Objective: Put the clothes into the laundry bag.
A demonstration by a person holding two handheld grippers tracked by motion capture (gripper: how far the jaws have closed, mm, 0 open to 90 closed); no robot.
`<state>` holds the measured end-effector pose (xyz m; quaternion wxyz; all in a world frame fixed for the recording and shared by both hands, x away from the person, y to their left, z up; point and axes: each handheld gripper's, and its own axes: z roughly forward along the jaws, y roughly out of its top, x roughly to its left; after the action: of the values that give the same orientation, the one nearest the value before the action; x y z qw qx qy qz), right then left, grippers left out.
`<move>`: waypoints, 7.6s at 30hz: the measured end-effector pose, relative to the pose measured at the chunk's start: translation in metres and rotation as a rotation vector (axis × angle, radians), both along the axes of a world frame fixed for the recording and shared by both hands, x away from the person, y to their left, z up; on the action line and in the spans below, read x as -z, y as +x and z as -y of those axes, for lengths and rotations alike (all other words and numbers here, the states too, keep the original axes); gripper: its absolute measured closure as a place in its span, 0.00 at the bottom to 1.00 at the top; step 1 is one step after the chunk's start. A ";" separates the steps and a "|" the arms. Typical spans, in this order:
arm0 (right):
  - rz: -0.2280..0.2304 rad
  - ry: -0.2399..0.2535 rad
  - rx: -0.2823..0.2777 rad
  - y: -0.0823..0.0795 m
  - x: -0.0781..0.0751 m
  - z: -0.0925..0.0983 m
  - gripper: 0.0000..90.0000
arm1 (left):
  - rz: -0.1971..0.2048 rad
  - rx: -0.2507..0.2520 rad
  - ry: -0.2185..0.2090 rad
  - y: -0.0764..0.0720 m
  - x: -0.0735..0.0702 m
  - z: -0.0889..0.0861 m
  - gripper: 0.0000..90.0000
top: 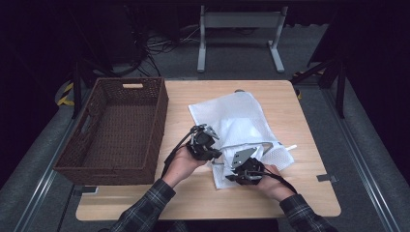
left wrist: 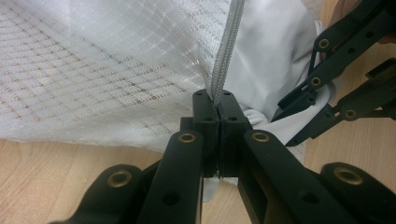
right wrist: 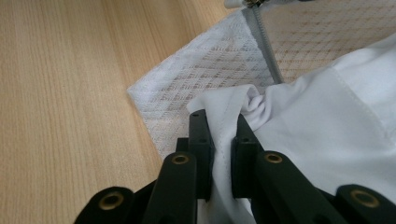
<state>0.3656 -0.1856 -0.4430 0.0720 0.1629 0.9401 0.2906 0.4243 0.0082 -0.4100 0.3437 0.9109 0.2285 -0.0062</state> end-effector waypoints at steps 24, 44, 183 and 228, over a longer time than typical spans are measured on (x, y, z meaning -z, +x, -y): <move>0.047 0.083 0.237 0.039 -0.012 0.013 0.94 | 0.000 0.025 0.016 -0.003 0.002 0.006 0.99; 0.041 0.131 0.198 0.027 -0.032 0.020 0.58 | -0.006 0.011 0.021 -0.001 0.004 0.006 0.99; 0.007 0.165 0.426 0.026 -0.029 0.103 0.71 | 0.021 0.229 0.062 -0.050 0.018 0.059 0.84; -0.020 0.048 0.337 0.047 -0.005 0.029 1.00 | -0.048 0.201 0.123 -0.064 0.040 0.014 0.98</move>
<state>0.4124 -0.2147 -0.4383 0.1064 0.3226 0.8929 0.2954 0.3601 -0.0057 -0.4496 0.2794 0.9481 0.1442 -0.0484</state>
